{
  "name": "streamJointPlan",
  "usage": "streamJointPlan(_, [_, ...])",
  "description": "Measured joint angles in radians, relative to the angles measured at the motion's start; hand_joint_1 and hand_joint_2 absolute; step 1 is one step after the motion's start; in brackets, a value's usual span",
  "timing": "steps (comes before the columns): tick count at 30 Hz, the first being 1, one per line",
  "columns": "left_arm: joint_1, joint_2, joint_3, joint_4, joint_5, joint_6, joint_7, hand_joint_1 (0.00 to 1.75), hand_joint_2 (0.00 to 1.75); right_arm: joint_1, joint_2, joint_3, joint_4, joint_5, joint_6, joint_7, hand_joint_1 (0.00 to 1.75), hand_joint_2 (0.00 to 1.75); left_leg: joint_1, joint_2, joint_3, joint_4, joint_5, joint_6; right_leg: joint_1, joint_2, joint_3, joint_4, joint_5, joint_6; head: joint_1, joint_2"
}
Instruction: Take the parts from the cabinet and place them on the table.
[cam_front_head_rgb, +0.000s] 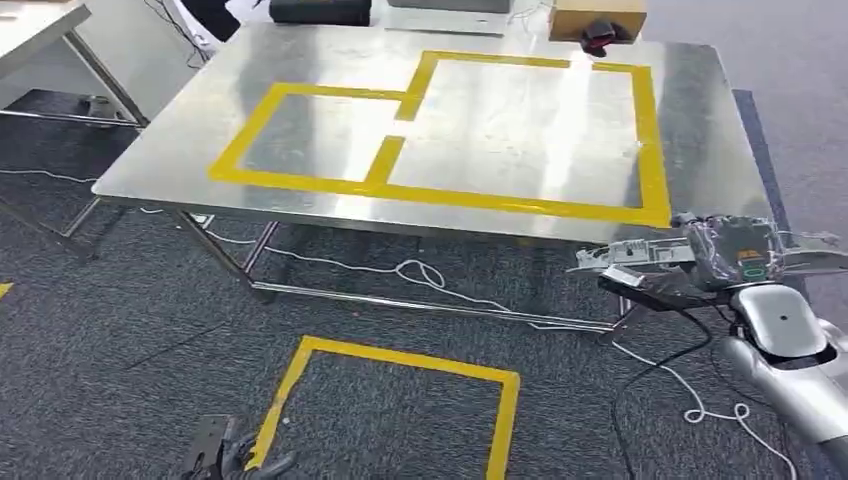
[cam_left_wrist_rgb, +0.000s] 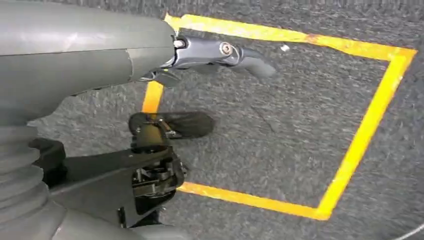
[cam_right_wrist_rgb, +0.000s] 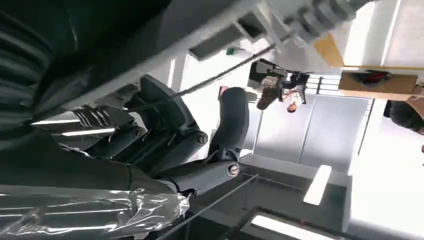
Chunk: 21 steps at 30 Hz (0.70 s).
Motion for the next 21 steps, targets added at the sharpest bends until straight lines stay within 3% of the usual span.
streamJointPlan(1, [0.000,-0.001,0.000,0.000,0.001,0.000,0.000,0.00,1.75,0.010,0.000,-0.007,-0.010,-0.003,-0.006,0.002,1.75,1.75,0.006,0.000,0.011,-0.017,0.000,0.001,-0.001,0.001,0.010,-0.003,-0.006,0.006,0.001,0.000])
streamJointPlan(2, [0.003,0.000,0.000,0.000,0.002,0.001,0.000,0.00,1.75,0.026,0.000,-0.018,-0.017,-0.016,-0.013,0.008,1.75,1.75,0.011,-0.004,0.026,-0.029,-0.002,0.001,0.001,0.013,0.007,0.006,-0.027,-0.006,0.005,0.000])
streamJointPlan(3, [0.004,0.000,0.000,0.000,0.003,0.001,-0.001,0.00,1.75,0.043,0.000,-0.029,-0.023,-0.028,-0.026,0.009,1.75,1.75,0.010,-0.007,0.036,-0.033,-0.006,0.007,0.004,0.027,-0.006,0.051,-0.065,-0.018,0.010,0.000])
streamJointPlan(5, [0.008,-0.001,0.000,0.000,0.006,0.005,-0.001,0.00,1.75,0.066,0.001,-0.045,-0.049,-0.061,-0.034,0.007,1.75,1.75,0.008,-0.007,0.047,-0.034,-0.017,0.008,0.015,0.045,-0.074,0.214,-0.149,-0.027,0.014,0.000])
streamJointPlan(6, [0.008,-0.003,0.000,0.001,0.009,0.006,-0.002,0.00,1.75,0.079,0.001,-0.054,-0.068,-0.085,-0.034,0.001,1.75,1.75,0.008,-0.007,0.051,-0.034,-0.020,0.007,0.019,0.049,-0.107,0.282,-0.171,-0.026,0.014,0.000])
streamJointPlan(7, [0.009,-0.003,0.000,0.001,0.011,0.007,-0.003,0.00,1.75,0.093,0.004,-0.068,-0.089,-0.114,-0.033,-0.006,1.75,1.75,0.008,-0.007,0.055,-0.034,-0.024,0.005,0.020,0.051,-0.127,0.311,-0.163,-0.019,0.014,0.000])
streamJointPlan(8, [0.011,-0.005,0.000,0.002,0.012,0.007,-0.003,0.00,1.75,0.102,0.008,-0.088,-0.114,-0.158,-0.032,-0.021,1.75,1.75,0.012,-0.008,0.059,-0.033,-0.027,0.000,0.015,0.051,-0.124,0.286,-0.126,-0.009,0.014,0.000])
streamJointPlan(9, [0.014,-0.005,0.000,0.002,0.013,0.007,-0.004,0.00,1.75,0.109,0.014,-0.104,-0.137,-0.204,-0.030,-0.037,1.75,1.75,0.017,-0.009,0.062,-0.032,-0.030,-0.007,0.005,0.051,-0.106,0.227,-0.075,0.004,0.015,0.000])
streamJointPlan(10, [0.016,-0.005,0.000,0.002,0.014,0.007,-0.004,0.00,1.75,0.118,0.021,-0.124,-0.162,-0.258,-0.026,-0.057,1.75,1.75,0.025,-0.010,0.064,-0.029,-0.034,-0.018,-0.014,0.051,-0.075,0.127,-0.006,0.029,0.015,0.000])
streamJointPlan(11, [0.019,0.000,0.000,0.002,0.016,0.006,-0.006,0.00,1.75,0.130,0.033,-0.140,-0.186,-0.309,-0.014,-0.073,1.75,1.75,0.019,-0.011,0.062,-0.014,-0.040,-0.032,-0.043,0.059,-0.059,0.054,0.030,0.069,0.016,0.000])
streamJointPlan(12, [0.024,0.018,0.000,0.003,0.021,0.007,-0.007,0.00,1.75,0.131,0.046,-0.151,-0.199,-0.360,0.003,-0.086,1.75,1.75,0.012,-0.010,0.049,-0.001,-0.046,-0.038,-0.037,0.079,-0.039,0.049,0.018,0.102,0.031,0.000])
streamJointPlan(13, [0.025,0.014,-0.001,0.006,0.021,0.004,-0.010,0.00,1.75,0.142,0.052,-0.161,-0.212,-0.405,0.016,-0.090,1.75,1.75,0.010,-0.012,0.042,0.009,-0.052,-0.043,-0.044,0.069,-0.043,0.049,0.006,0.070,0.026,0.000])
streamJointPlan(14, [0.028,0.018,0.000,0.006,0.021,0.005,-0.011,0.00,1.75,0.148,0.067,-0.170,-0.239,-0.432,0.028,-0.095,1.75,1.75,0.004,-0.013,0.041,0.007,-0.050,-0.039,-0.048,0.070,-0.050,0.054,0.009,0.069,0.025,0.000])
streamJointPlan(16, [0.022,0.019,0.000,0.006,0.022,0.006,-0.013,0.00,1.75,0.147,0.082,-0.186,-0.272,-0.449,0.048,-0.098,1.75,1.75,-0.006,-0.017,0.038,0.001,-0.027,-0.015,-0.058,0.072,-0.062,0.055,0.017,0.078,0.015,0.000])
streamJointPlan(17, [0.016,0.019,0.000,0.006,0.022,0.006,-0.014,0.00,1.75,0.147,0.084,-0.194,-0.288,-0.458,0.048,-0.100,1.75,1.75,-0.010,-0.019,0.037,-0.007,-0.018,-0.008,-0.062,0.071,-0.067,0.055,0.020,0.075,0.011,0.000])
streamJointPlan(21, [0.014,0.019,0.000,0.006,0.024,0.003,-0.015,0.00,1.75,0.148,0.108,-0.209,-0.321,-0.500,0.052,-0.119,1.75,1.75,-0.017,-0.024,0.044,-0.031,0.000,0.014,-0.064,0.065,-0.068,0.055,0.023,0.073,0.000,0.000])
